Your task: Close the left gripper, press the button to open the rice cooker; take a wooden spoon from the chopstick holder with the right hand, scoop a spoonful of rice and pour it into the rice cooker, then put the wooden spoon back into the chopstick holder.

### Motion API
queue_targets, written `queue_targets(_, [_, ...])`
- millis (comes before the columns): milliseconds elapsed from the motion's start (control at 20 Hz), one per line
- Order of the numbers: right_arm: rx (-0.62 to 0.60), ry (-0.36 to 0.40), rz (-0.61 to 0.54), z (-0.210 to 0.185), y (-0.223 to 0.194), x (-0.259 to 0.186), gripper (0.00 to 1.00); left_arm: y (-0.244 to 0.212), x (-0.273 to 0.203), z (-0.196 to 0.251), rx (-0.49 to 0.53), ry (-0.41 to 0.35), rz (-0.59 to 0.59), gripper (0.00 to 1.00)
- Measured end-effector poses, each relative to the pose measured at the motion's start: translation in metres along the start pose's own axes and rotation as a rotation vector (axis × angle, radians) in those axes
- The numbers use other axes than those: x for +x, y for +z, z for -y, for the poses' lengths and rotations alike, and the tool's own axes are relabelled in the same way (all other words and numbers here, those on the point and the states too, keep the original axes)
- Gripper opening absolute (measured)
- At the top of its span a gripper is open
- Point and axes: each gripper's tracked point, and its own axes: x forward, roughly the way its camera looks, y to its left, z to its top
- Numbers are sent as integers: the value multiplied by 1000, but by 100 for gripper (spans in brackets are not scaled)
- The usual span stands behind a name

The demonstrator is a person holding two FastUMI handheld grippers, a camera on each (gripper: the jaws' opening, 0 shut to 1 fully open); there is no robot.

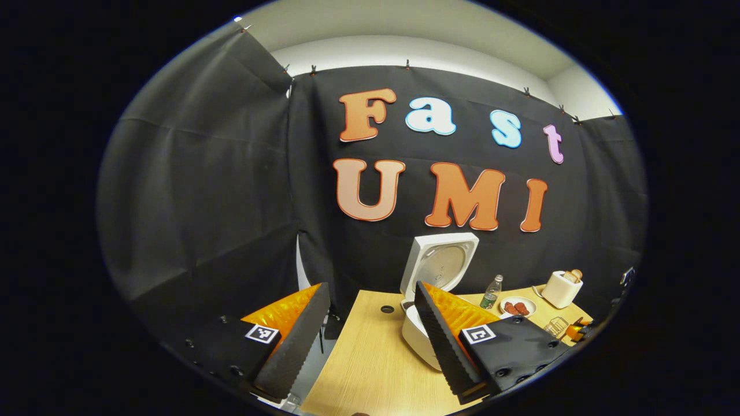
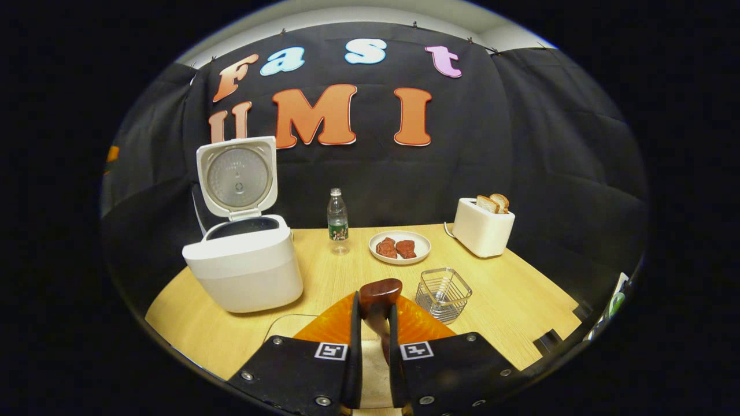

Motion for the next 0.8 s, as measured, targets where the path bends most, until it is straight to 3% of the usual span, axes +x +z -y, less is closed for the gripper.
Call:
queue_targets(200, [9,11,19,-6,-13,-1,19,-6,0,-9,0,-2,-10,99])
queue_targets(400, [261,-19,44,10,-15,2,19,-23,1,-14,-1,-1,-46,99])
queue_targets(450, [312,-31,44,14,-17,2,23,-25,2,-15,2,-1,-52,99])
queue_targets(500, [345,-33,41,13,-18,2,19,-25,3,-16,2,-1,-54,99])
queue_targets(650, [398,-18,24,9,-19,1,19,-27,7,-16,-9,-6,-58,99])
queue_targets(800, [558,43,4,-6,-20,1,19,-31,11,-16,-20,-11,-66,99])
